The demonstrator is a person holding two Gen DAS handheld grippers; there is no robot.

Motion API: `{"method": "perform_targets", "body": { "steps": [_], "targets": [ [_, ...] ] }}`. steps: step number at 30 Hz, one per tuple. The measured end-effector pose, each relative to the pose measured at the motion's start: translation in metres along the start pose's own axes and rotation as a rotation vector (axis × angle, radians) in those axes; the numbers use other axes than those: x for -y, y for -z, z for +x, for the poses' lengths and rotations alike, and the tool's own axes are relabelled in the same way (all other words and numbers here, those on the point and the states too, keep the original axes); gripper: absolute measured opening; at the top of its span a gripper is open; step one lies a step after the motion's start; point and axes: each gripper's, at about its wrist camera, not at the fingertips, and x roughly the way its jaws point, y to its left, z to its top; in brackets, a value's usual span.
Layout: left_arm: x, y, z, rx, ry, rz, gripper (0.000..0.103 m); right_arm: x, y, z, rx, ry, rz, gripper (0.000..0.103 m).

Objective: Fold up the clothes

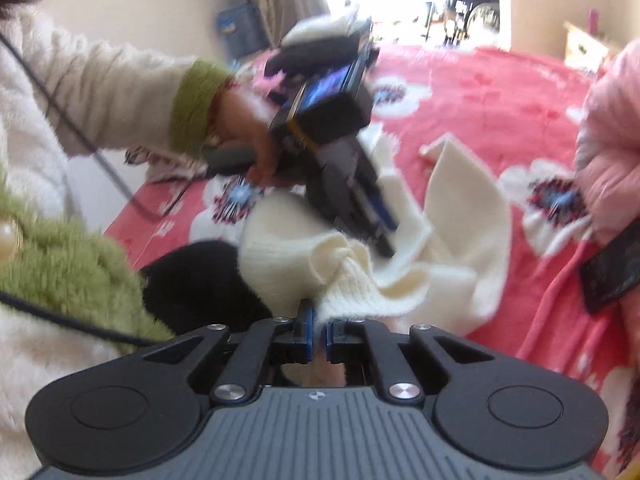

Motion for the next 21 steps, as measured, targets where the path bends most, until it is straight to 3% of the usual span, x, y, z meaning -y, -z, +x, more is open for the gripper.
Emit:
{"method": "perform_targets", "body": {
  "steps": [2, 5, 9, 15, 18, 21],
  "targets": [
    [-0.006, 0.008, -0.01, 0.018, -0.007, -0.062, 0.006, 0.006, -0.021, -0.008, 0.075, 0.01, -0.018, 0.007],
    [-0.017, 0.027, -0.028, 0.066, 0.005, -0.184, 0.005, 0.016, -0.052, -0.019, 0.184, 0.018, -0.045, 0.006],
    [-0.04, 0.064, -0.059, 0.184, 0.085, -0.466, 0.005, 0.028, -0.114, -0.004, 0.266, -0.149, -0.028, 0.006],
    [-0.074, 0.13, -0.129, 0.524, 0.255, -0.893, 0.005, 0.022, -0.22, 0.021, 0.385, -0.461, -0.033, 0.005],
    [-0.086, 0.145, -0.184, 0.717, 0.215, -0.968, 0.005, -0.002, -0.278, 0.013, 0.457, -0.568, -0.143, 0.004],
    [-0.089, 0.146, -0.247, 0.894, 0.122, -0.972, 0.005, -0.031, -0.328, -0.01, 0.55, -0.649, -0.267, 0.004]
  ]
}}
